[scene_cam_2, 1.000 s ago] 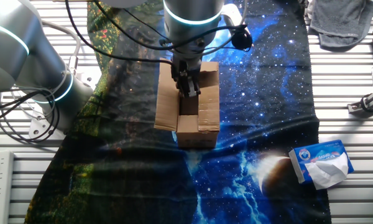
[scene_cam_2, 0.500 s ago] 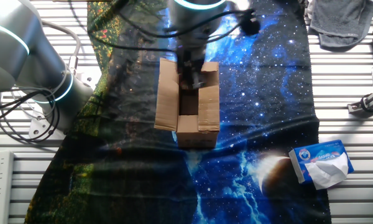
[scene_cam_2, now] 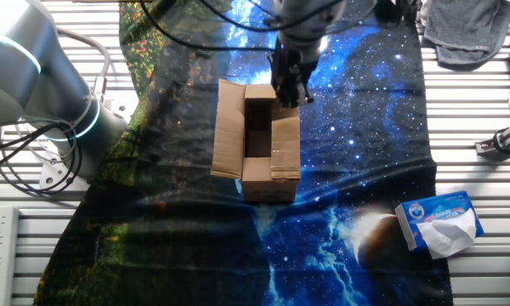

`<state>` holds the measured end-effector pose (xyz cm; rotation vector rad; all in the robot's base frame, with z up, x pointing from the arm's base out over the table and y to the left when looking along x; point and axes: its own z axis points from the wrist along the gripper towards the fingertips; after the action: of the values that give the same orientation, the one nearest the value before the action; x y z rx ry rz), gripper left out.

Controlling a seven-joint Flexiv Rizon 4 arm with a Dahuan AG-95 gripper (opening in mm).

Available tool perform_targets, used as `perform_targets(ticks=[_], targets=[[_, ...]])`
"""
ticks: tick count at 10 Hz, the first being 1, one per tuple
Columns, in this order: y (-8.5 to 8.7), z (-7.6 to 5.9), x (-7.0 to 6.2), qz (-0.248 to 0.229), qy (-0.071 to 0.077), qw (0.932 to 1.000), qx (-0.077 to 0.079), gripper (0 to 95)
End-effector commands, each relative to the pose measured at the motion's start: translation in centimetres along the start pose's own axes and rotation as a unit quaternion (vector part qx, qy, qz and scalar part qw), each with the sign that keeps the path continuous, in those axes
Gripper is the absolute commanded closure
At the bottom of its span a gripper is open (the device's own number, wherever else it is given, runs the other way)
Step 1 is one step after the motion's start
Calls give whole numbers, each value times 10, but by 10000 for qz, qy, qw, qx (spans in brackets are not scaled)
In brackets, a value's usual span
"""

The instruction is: Cover the box

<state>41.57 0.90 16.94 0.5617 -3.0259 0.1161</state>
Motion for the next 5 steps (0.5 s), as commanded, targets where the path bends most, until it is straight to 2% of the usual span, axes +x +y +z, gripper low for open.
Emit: perform_targets(ticks=[1,3,5], targets=[[-2,5,-2,-156,-240,9995,-106,950],[-2,6,-1,-586,-312,9977,-108,950],[-2,5,-1,-1119,-355,9930,-117,950]])
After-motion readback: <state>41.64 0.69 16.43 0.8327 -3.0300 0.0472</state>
